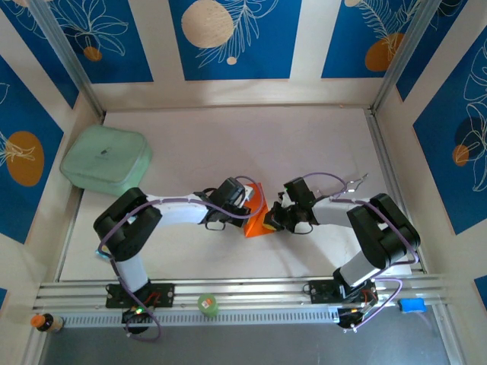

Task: Fold a paper plane with a square sheet of paper (pick it up from the middle)
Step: Fold the triangle a second time at the center of the table.

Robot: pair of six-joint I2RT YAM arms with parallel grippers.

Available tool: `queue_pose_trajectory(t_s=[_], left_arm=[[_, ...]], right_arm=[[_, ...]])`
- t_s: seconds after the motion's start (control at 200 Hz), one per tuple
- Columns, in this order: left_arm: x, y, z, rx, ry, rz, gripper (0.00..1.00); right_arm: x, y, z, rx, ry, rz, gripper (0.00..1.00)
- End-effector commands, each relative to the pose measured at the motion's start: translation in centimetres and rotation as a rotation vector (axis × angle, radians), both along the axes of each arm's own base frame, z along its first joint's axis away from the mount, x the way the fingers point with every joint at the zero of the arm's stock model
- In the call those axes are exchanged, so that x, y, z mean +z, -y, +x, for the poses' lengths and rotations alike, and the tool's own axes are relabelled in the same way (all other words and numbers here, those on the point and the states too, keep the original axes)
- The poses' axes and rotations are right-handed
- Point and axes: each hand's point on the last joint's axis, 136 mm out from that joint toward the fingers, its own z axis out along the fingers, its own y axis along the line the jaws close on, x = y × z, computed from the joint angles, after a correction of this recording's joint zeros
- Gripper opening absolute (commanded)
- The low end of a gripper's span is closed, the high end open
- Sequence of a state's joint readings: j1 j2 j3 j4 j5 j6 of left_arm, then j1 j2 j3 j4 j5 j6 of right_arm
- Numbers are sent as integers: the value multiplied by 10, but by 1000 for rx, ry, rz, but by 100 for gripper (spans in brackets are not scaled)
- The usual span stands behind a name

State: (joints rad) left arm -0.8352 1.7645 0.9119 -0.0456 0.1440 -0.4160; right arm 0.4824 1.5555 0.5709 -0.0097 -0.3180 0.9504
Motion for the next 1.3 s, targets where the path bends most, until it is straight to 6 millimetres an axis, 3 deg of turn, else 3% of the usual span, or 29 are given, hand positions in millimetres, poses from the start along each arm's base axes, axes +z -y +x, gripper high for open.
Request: queue_pose_trajectory(t_s=[0.0, 0.37, 0.615, 0.99, 1.18, 1.295], left_arm=[[-1, -4, 5, 4, 9, 24, 1], [-1, -7, 7, 18, 19, 34, 1], [0, 4, 5, -20, 6, -8, 2], [-14, -5, 0, -5, -28, 39, 1], [-15, -5, 0, -1, -30, 39, 0], [-14, -6, 0, 3, -27, 39, 0]], right_arm=[[-12, 8, -9, -7, -56, -38, 0], [-12, 9, -8, -12, -56, -37, 0], [-13, 9, -8, -11, -59, -36, 0], [-11, 9, -8, -12, -54, -33, 0], [5, 2, 1, -7, 13, 26, 0], [27, -4, 13, -6, 83, 88, 0]])
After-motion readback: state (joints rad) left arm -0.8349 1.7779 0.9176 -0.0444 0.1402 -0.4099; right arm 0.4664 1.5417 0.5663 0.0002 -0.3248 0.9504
